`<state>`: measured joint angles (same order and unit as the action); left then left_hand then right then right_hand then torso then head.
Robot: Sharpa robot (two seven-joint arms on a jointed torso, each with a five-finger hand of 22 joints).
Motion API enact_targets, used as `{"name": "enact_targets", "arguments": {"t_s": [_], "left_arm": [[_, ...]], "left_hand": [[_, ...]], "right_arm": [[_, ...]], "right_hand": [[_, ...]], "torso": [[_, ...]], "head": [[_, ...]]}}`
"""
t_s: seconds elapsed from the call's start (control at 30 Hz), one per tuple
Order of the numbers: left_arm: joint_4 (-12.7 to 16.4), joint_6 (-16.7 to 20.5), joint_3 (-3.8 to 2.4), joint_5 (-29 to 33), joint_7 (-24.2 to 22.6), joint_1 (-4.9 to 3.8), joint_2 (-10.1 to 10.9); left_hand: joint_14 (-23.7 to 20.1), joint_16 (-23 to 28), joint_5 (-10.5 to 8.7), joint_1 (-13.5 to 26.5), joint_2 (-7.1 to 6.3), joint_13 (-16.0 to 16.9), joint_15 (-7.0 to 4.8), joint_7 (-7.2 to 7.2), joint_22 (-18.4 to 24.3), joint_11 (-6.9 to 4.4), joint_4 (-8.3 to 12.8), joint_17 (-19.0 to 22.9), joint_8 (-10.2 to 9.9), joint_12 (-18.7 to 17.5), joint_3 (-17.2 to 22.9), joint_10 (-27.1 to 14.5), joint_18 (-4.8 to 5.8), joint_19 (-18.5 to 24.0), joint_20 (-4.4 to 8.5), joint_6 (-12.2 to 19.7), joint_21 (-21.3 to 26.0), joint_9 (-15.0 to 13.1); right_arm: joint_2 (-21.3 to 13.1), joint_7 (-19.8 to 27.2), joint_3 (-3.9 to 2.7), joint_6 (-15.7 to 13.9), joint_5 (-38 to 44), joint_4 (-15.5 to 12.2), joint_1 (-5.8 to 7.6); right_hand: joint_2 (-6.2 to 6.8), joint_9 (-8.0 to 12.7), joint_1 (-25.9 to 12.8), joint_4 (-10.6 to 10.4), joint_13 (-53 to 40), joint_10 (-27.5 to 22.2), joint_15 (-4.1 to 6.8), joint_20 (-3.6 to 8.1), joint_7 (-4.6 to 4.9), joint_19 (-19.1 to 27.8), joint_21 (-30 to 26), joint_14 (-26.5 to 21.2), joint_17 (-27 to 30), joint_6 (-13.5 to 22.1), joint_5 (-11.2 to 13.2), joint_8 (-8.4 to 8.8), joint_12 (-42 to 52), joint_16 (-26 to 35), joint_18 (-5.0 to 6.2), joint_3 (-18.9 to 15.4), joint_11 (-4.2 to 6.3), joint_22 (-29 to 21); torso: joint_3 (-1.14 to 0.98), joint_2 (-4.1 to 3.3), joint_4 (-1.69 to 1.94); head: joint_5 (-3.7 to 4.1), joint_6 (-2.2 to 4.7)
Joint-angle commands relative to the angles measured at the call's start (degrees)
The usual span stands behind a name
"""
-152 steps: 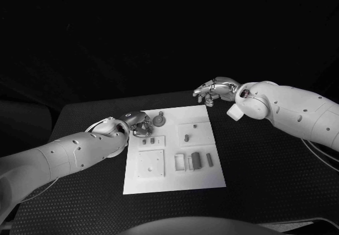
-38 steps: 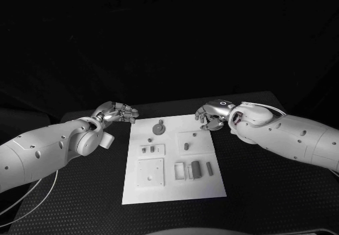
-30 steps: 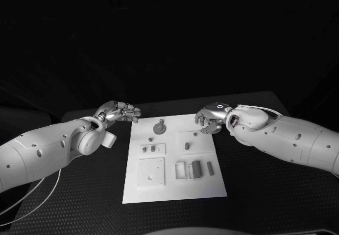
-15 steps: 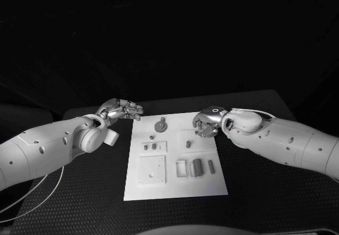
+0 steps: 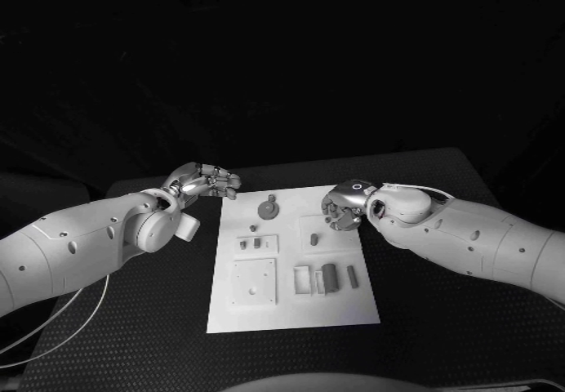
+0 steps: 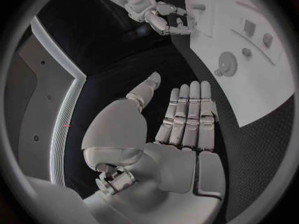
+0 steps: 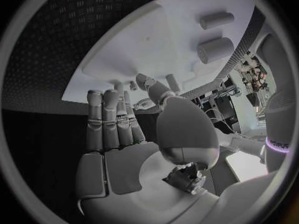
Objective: Assemble the parts on the task board
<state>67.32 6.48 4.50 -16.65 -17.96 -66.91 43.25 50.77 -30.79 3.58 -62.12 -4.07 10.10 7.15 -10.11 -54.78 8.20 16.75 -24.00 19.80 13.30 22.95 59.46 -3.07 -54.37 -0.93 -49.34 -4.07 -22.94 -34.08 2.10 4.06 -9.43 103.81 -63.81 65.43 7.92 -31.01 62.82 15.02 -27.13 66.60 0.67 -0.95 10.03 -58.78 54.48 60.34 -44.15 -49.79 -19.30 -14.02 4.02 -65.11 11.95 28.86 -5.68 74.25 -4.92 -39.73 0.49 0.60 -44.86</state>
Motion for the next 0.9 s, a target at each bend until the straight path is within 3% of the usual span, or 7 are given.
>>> {"name": "enact_targets", "arguments": {"t_s": [0.03,0.3,0.73,0.9], "left_arm": [[-0.01,-0.69,-0.04,0.52,-0.85,-0.07,-0.22],[-0.17,-0.8,-0.04,0.52,-0.71,-0.07,-0.29],[-0.2,-0.88,-0.04,0.52,-0.36,-0.07,-0.14],[-0.25,-0.77,-0.04,0.53,-0.23,-0.07,-0.08]], "left_hand": [[0.32,0.32,-0.32,0.15,0.42,-0.09,-0.04,-0.05,0.11,-0.01,0.02,-0.1,0.12,-0.34,-0.43,0.35,-0.84,-0.01,-0.5,0.48,0.15,0.08],[0.42,0.47,-0.31,0.1,0.56,-0.23,-0.06,-0.04,0.2,-0.02,0.01,-0.22,0.12,-0.32,-0.62,0.4,-0.86,-0.04,-0.49,0.47,0.12,0.09],[0.5,0.68,-0.3,0.09,0.79,-0.42,-0.06,-0.06,0.33,-0.01,0.0,-0.35,0.09,-0.34,-0.83,0.39,-0.87,-0.06,-0.5,0.52,0.12,0.12],[0.52,0.73,-0.3,0.08,0.84,-0.46,-0.06,-0.06,0.36,-0.01,0.0,-0.38,0.09,-0.34,-0.87,0.39,-0.87,-0.07,-0.49,0.52,0.11,0.12]], "right_arm": [[0.36,-0.11,0.07,-0.04,1.13,0.13,-0.39],[1.19,0.16,0.52,-0.04,1.14,0.33,-1.17],[1.48,-0.01,0.58,-0.04,2.09,0.89,-1.47],[1.42,-0.15,0.6,-0.02,2.81,0.99,-1.47]], "right_hand": [[-0.06,0.09,-0.43,-0.46,0.3,0.32,-0.04,0.02,0.11,-0.5,-0.27,0.3,-0.08,-0.13,0.2,-0.35,-0.11,0.1,3.05,0.0,0.04,-0.08],[-0.68,0.06,-0.36,-0.65,0.72,0.9,0.1,0.13,-0.1,-0.59,-0.31,0.39,-0.17,-0.62,0.22,-0.68,0.12,0.11,3.05,0.2,0.21,-0.02],[-4.81,-0.07,1.04,1.47,1.73,2.81,0.66,0.32,-0.74,-0.74,-0.35,0.7,-0.43,-2.01,0.18,-1.6,0.59,0.22,3.05,0.54,0.8,0.36],[-5.47,-0.13,1.89,1.67,1.88,3.35,0.81,0.37,-0.93,-0.67,-0.36,0.74,-0.49,-2.43,0.17,-1.85,0.74,0.27,3.05,0.73,0.98,0.5]], "torso": [[-0.01,0.0,0.07],[0.06,0.01,0.06],[0.15,-0.03,0.04],[0.12,-0.03,-0.01]], "head": [[0.01,-0.15],[-0.1,-0.31],[-0.18,-0.36],[-0.1,-0.41]]}}
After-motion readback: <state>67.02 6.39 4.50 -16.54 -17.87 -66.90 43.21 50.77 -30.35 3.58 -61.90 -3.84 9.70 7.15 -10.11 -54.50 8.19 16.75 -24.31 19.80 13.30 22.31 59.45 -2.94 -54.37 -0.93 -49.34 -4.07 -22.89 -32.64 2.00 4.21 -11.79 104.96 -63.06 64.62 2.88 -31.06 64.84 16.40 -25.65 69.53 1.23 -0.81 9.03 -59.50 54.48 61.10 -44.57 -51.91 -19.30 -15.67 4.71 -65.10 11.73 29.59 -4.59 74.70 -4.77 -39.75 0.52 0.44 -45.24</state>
